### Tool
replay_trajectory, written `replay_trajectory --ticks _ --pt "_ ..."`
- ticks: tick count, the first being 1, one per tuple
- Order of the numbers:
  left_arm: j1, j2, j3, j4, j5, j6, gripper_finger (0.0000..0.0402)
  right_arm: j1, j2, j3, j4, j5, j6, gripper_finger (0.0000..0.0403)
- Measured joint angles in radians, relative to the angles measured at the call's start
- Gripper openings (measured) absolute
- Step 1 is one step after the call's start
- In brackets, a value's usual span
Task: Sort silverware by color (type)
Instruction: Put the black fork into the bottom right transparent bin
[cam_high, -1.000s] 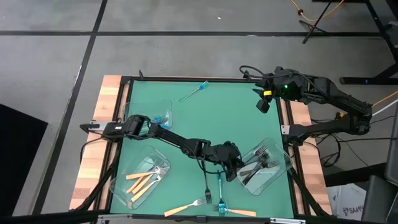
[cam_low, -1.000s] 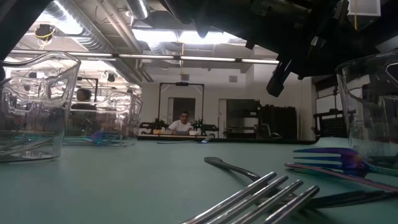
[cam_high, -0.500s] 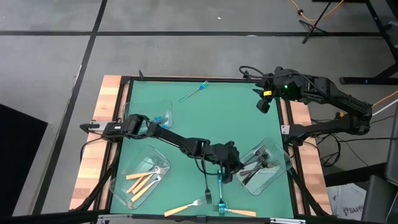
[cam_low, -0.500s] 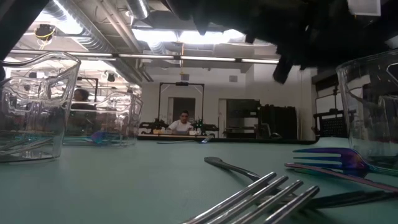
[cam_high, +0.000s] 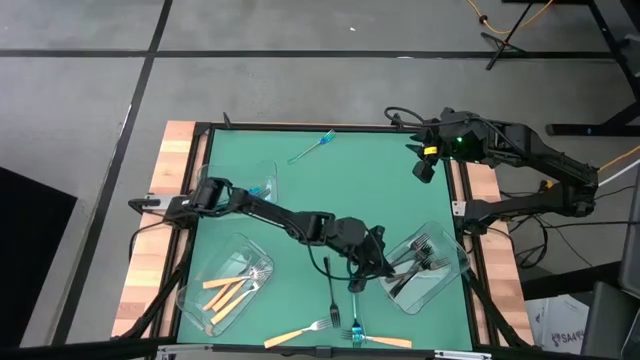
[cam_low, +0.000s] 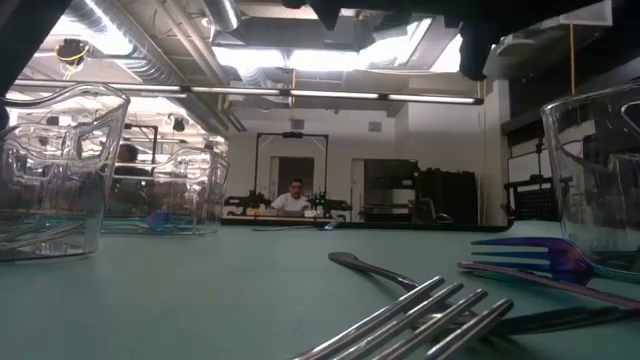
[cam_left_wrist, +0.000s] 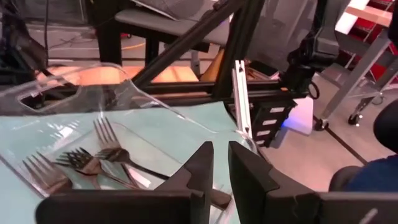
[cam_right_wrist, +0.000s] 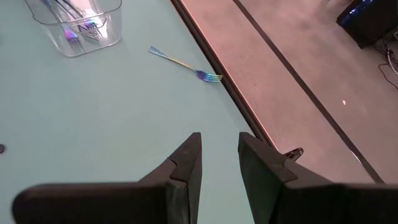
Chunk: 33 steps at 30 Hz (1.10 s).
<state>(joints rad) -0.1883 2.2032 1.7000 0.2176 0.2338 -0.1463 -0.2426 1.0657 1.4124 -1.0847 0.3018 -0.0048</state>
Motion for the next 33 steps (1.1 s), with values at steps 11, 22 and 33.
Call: replay_trajectory --ticks 11,22,33 --pt "0.018 0.000 0.000 0.021 0.023 0.032 0.0045 0.000 0.000 0.000 0.000 0.000 0.000 0.0095" --pt "0.018 -0.001 0.001 0.114 0.000 0.051 0.0138 0.000 0.000 0.000 0.000 0.000 0.000 0.0095" --pt "0.071 -0.087 0.003 0.060 0.127 0.024 0.0144 0.000 0.000 0.000 -0.020 -0.007 0.000 0.0095"
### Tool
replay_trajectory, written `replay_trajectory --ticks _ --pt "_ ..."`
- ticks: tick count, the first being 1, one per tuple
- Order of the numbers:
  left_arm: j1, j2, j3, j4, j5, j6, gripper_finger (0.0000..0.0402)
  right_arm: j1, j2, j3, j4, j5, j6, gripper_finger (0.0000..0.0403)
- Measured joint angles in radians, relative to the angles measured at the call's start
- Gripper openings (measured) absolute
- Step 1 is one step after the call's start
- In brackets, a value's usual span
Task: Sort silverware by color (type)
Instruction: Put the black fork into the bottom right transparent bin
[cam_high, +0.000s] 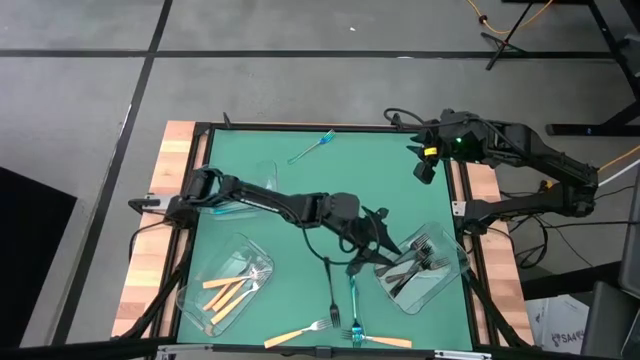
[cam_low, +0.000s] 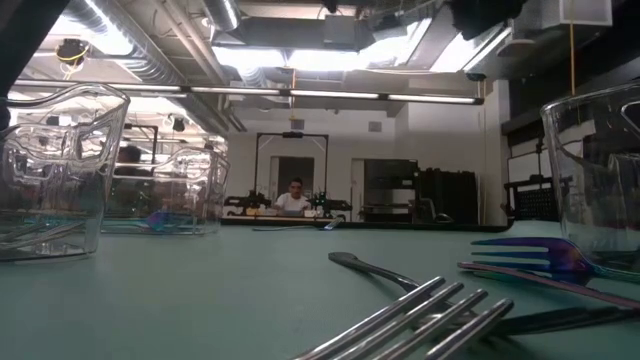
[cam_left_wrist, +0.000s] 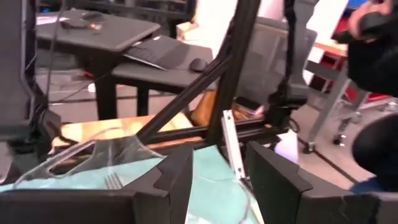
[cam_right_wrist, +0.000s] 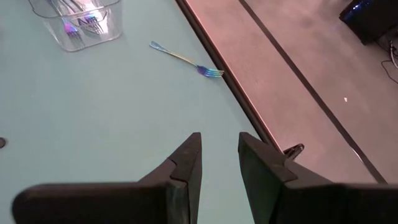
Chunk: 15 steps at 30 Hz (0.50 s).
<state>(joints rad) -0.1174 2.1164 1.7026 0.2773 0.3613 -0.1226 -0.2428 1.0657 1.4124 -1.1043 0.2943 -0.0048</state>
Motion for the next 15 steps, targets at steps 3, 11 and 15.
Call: replay_trajectory --ticks 3,11,15 --pt "0.012 -0.032 0.000 -0.062 0.049 0.002 0.0144 0.000 0.000 0.000 -0.002 -0.002 0.000 0.0095" --pt "0.016 -0.082 0.000 -0.316 0.165 0.081 0.0144 0.000 0.000 0.000 -0.007 -0.002 0.011 0.0095" --pt "-0.003 -0.083 0.000 -0.514 0.193 0.176 0.0144 0.000 0.000 0.000 -0.007 -0.025 0.011 0.0095"
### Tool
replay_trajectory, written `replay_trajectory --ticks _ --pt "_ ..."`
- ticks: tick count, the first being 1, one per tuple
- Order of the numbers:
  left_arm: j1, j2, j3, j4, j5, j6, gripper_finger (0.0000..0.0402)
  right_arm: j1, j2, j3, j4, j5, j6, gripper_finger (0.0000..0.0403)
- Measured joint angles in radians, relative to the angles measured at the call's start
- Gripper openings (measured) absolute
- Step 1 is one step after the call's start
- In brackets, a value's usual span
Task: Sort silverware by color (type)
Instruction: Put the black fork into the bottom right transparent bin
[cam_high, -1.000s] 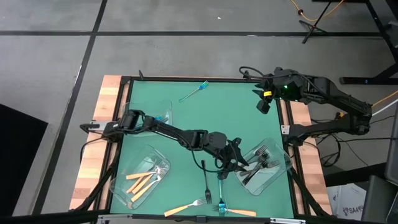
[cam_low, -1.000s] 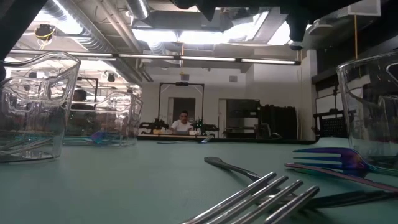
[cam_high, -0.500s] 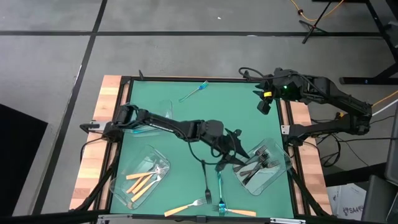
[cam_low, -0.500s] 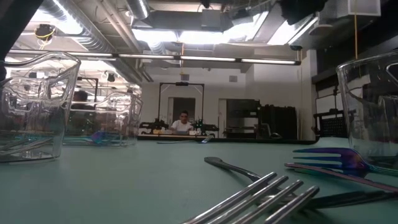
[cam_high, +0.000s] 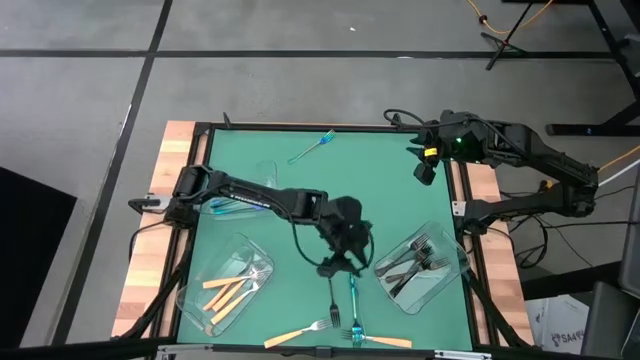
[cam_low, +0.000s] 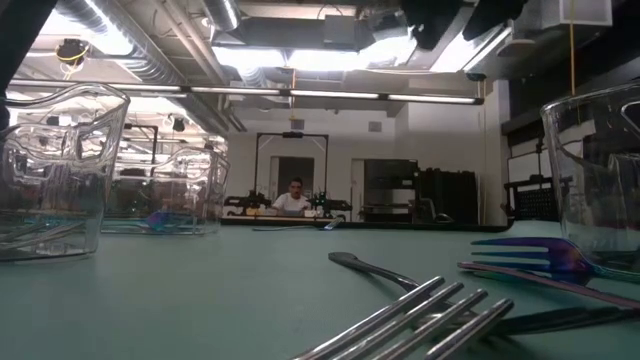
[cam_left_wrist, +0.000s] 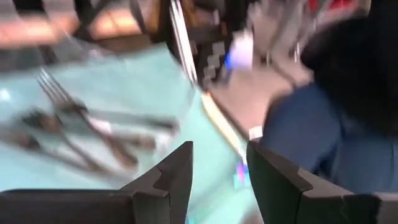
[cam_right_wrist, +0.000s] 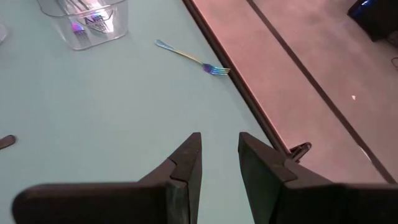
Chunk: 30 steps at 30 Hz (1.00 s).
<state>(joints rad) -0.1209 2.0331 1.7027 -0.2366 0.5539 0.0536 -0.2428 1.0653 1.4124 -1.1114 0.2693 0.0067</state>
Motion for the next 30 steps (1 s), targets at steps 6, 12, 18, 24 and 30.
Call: replay_trajectory --ticks 6,12,18,24,30 --pt "-0.052 -0.001 -0.001 -0.302 -0.089 0.211 0.0144 0.000 0.000 0.000 0.000 -0.001 0.000 0.0095" --pt "-0.124 0.008 -0.002 -0.386 -0.219 0.401 0.0144 0.000 0.000 0.000 0.001 -0.001 0.000 0.0095" --pt "-0.173 0.043 -0.002 -0.371 -0.279 0.535 0.0144 0.000 0.000 0.000 0.001 -0.001 0.000 0.0095" --pt "-0.180 0.095 -0.002 -0.370 -0.285 0.543 0.0144 0.000 0.000 0.000 0.001 -0.002 0.000 0.0095" --pt "-0.176 0.150 -0.002 -0.321 -0.278 0.560 0.0144 0.000 0.000 0.000 -0.004 -0.009 0.001 0.0095"
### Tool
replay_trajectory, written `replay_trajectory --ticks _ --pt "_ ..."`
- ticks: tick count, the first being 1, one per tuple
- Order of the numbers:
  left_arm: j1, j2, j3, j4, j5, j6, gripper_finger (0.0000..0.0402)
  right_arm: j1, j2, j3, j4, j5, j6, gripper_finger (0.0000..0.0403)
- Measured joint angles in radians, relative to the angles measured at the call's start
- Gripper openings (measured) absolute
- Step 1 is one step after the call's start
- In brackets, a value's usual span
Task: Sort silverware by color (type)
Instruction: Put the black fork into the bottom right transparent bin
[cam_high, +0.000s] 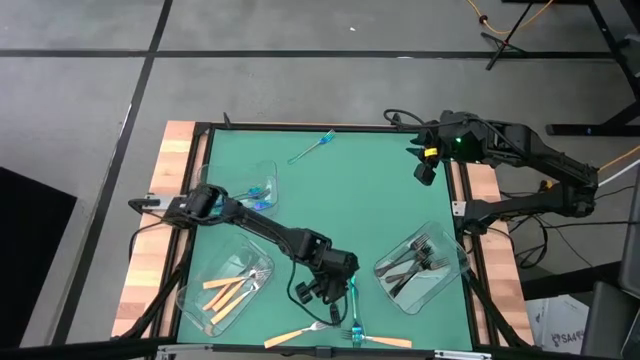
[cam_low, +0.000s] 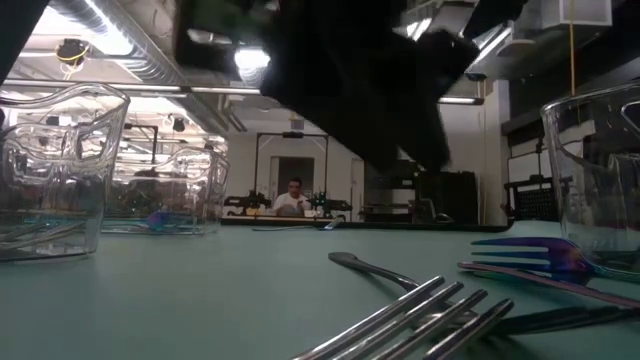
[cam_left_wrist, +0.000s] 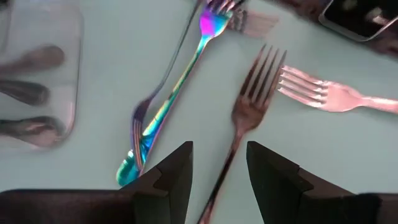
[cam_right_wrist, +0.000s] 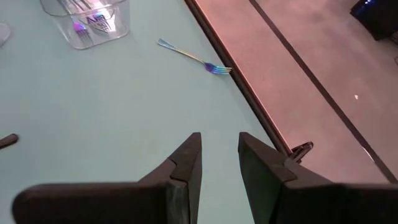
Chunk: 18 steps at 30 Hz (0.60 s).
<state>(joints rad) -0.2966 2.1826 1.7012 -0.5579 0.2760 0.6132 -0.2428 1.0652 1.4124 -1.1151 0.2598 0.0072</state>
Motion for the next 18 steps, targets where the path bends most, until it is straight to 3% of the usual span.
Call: replay_trajectory --ticks 18 --pt "0.008 0.092 0.000 -0.013 -0.004 -0.008 0.0144 0.000 0.000 0.000 -0.012 -0.016 0.015 0.0095"
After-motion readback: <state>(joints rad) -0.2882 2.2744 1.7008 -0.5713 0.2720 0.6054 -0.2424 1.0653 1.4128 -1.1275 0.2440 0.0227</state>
